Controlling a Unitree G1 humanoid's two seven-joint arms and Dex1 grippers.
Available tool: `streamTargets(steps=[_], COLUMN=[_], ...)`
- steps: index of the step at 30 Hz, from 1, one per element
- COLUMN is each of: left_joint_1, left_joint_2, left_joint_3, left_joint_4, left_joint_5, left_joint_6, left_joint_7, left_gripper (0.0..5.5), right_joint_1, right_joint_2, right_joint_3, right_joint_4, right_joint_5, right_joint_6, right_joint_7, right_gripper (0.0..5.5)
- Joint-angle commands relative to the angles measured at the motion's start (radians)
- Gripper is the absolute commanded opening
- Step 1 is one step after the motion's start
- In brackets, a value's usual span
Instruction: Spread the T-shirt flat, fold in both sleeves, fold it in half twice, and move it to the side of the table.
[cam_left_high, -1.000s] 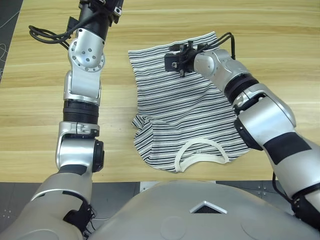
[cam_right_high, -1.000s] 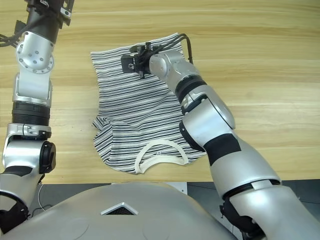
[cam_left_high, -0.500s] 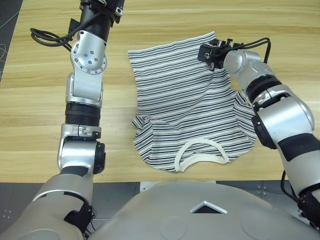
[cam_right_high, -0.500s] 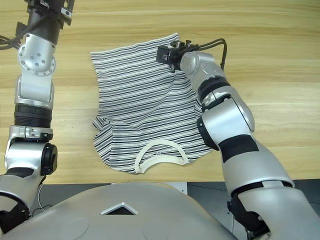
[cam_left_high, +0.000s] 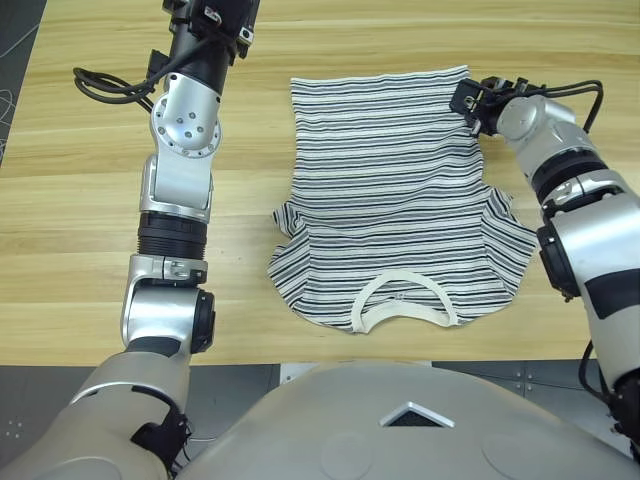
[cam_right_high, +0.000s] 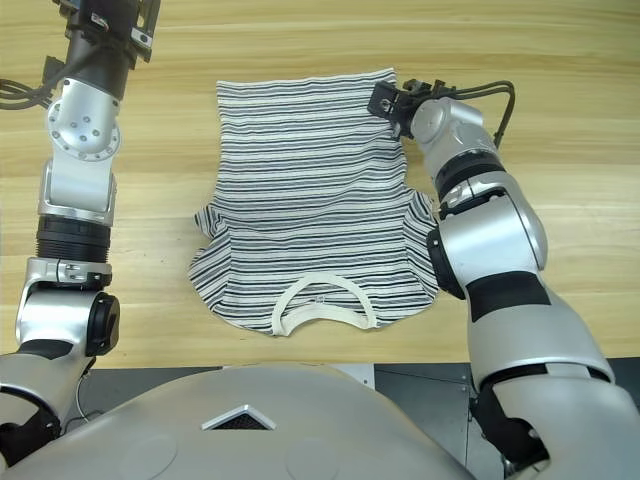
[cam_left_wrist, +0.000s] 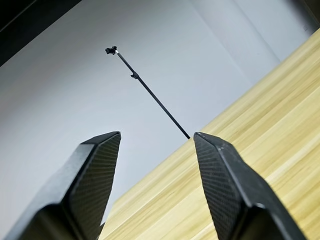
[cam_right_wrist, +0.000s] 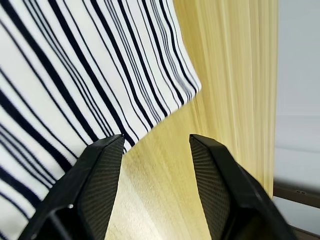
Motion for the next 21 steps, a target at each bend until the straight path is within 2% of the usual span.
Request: streamTargets(steps=[1,8,21], left_joint_1=[0.012,0.011,0.020], left_joint_2=[0.004,0.000,-0.022], left_joint_3=[0.001,-0.006,-0.019], left_joint_4=[0.007,0.016,0.038], left_joint_5=[0.014,0.014,0.026], left_joint_6=[0.004,-0.001,-0.011], left_joint_7=[0.008,0.004,0.023], left_gripper=[2.72,2.72,2.72], right_joint_1=[0.031,0.033,0.098], right_joint_2=[-0.015,-0.009,-0.069], right_joint_3=[-0.016,-0.043,-0.050], right_joint_4=[-0.001,-0.007,0.004], right_joint_5=[0.012,0.032,0.029], right_joint_6=[0.001,-0.012,0.024], right_joint_7=[0.005,-0.006,-0.029], right_gripper=[2.40,2.40,2.40])
